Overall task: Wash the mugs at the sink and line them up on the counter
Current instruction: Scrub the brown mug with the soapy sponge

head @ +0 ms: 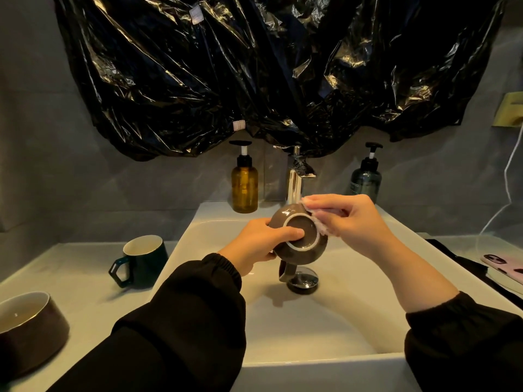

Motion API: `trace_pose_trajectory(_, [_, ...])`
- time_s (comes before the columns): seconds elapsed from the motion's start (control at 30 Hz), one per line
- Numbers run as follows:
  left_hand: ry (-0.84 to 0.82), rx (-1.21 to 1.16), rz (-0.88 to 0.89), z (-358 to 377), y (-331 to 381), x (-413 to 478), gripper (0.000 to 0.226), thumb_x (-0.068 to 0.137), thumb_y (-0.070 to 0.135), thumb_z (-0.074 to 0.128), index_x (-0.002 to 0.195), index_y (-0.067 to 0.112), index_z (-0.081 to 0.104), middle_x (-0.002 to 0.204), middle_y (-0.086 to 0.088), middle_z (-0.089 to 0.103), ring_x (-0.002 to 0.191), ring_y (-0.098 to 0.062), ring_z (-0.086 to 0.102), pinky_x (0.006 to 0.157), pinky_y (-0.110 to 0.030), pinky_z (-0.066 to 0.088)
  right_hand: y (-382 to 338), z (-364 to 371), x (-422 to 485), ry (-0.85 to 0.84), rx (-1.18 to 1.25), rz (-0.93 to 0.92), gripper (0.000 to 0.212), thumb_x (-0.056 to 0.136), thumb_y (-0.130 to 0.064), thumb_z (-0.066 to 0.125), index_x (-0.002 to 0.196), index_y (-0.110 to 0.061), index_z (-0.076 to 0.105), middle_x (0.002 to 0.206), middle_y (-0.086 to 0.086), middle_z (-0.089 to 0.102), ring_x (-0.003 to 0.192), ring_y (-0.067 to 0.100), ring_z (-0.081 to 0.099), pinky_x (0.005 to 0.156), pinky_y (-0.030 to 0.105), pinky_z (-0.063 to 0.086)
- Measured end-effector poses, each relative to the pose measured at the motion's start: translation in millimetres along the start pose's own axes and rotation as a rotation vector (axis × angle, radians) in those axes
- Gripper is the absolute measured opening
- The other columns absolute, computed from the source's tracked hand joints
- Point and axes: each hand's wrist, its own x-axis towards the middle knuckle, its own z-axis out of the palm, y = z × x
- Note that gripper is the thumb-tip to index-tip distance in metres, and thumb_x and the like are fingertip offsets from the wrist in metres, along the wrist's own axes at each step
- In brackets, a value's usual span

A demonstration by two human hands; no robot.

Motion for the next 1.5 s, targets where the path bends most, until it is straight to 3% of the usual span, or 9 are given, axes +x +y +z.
trace_pose_trajectory(0.17, [-0.051,0.159,0.038,7.1,-1.0,-2.7,0.023,0.078,0.028,0.074,0.095,0.027,0.059,0.099,-0.002,0.068,0.097,-0.017,0.061,0.083,-0.029,0.051,-11.6,17.7,1.2,-0.180,-0.006,-0.068,0.036,0.081,0.017,0.058,0.090,-0.014,0.077,0.101,-0.005,0.072,0.111,0.002,0.060,0.092,0.019,0.050])
trace_pose_trajectory(0.27, [-0.052,0.158,0.021,5.1,-2.2,-2.9,0.028,0.077,0.027,0.075,0.102,0.024,0.062,0.103,-0.003,0.069,0.101,-0.020,0.061,0.090,-0.034,0.051,-12.5,15.0,3.3,-0.229,0.036,-0.068,0.035,0.079,0.020,0.058,0.083,-0.009,0.077,0.092,-0.001,0.075,0.108,0.005,0.063,0.088,0.020,0.052])
trace_pose_trajectory(0.53, [-0.029,-0.151,-0.024,-4.3,0.3,-0.9,0.027,0.082,0.029,0.070,0.104,0.018,0.058,0.103,-0.005,0.069,0.104,-0.021,0.063,0.098,-0.039,0.048,-9.2,-13.2,-3.1,-0.012,0.235,0.046,0.026,0.084,0.016,0.055,0.085,-0.002,0.074,0.093,0.005,0.075,0.094,0.013,0.070,0.064,0.015,0.052])
trace_pose_trajectory(0.7, [-0.013,-0.141,-0.006,0.7,1.5,-1.7,0.037,0.082,0.031,0.070,0.114,0.016,0.058,0.105,-0.004,0.069,0.104,-0.020,0.063,0.099,-0.039,0.048,-10.3,7.7,0.9,0.126,-0.012,0.008,0.038,0.091,-0.003,0.057,0.123,-0.022,0.061,0.110,-0.016,0.063,0.103,-0.003,0.059,0.084,0.011,0.050])
trace_pose_trajectory(0.87, [0.045,-0.345,-0.029,-3.9,0.2,-0.7,0.043,0.079,0.040,0.071,0.112,0.017,0.055,0.113,-0.009,0.064,0.110,-0.028,0.059,0.098,-0.044,0.047,-11.2,15.5,-3.2,0.111,-0.029,-0.046,0.036,0.092,0.000,0.056,0.121,-0.020,0.062,0.114,-0.016,0.060,0.101,-0.016,0.055,0.086,0.003,0.043])
trace_pose_trajectory(1.0, [0.087,-0.515,-0.027,-7.8,-0.7,-0.8,0.044,0.080,0.039,0.070,0.113,0.014,0.054,0.113,-0.014,0.061,0.108,-0.032,0.057,0.098,-0.048,0.047,-8.0,30.2,-13.4,0.157,-0.258,-0.365,0.031,0.087,0.004,0.059,0.116,-0.004,0.067,0.120,-0.002,0.059,0.112,0.007,0.057,0.097,0.018,0.046])
trace_pose_trajectory(1.23, [0.099,-0.551,-0.052,-6.5,-0.2,-0.1,0.043,0.081,0.043,0.068,0.112,0.016,0.054,0.114,-0.016,0.057,0.108,-0.033,0.055,0.096,-0.050,0.049,-12.5,45.3,-17.1,0.122,-0.638,-0.624,0.020,0.080,-0.003,0.069,0.100,-0.002,0.072,0.108,0.018,0.061,0.099,0.032,0.060,0.077,0.030,0.056])
trace_pose_trajectory(1.37, [0.057,-0.505,-0.074,-6.3,-1.9,-0.5,0.047,0.079,0.042,0.070,0.113,0.015,0.053,0.114,-0.017,0.059,0.108,-0.034,0.057,0.096,-0.050,0.048,-3.2,34.7,-9.5,0.220,-0.463,-0.499,0.015,0.087,-0.008,0.062,0.095,-0.004,0.074,0.097,0.012,0.059,0.090,0.026,0.058,0.075,0.029,0.053])
trace_pose_trajectory(1.5, [-0.018,-0.284,-0.074,-1.2,-3.6,-0.7,0.041,0.079,0.042,0.070,0.109,0.017,0.058,0.113,-0.010,0.065,0.107,-0.030,0.061,0.096,-0.045,0.049,1.1,17.9,3.8,0.294,-0.201,-0.076,0.020,0.090,-0.001,0.060,0.100,-0.010,0.074,0.097,0.003,0.064,0.090,0.012,0.061,0.078,0.016,0.049])
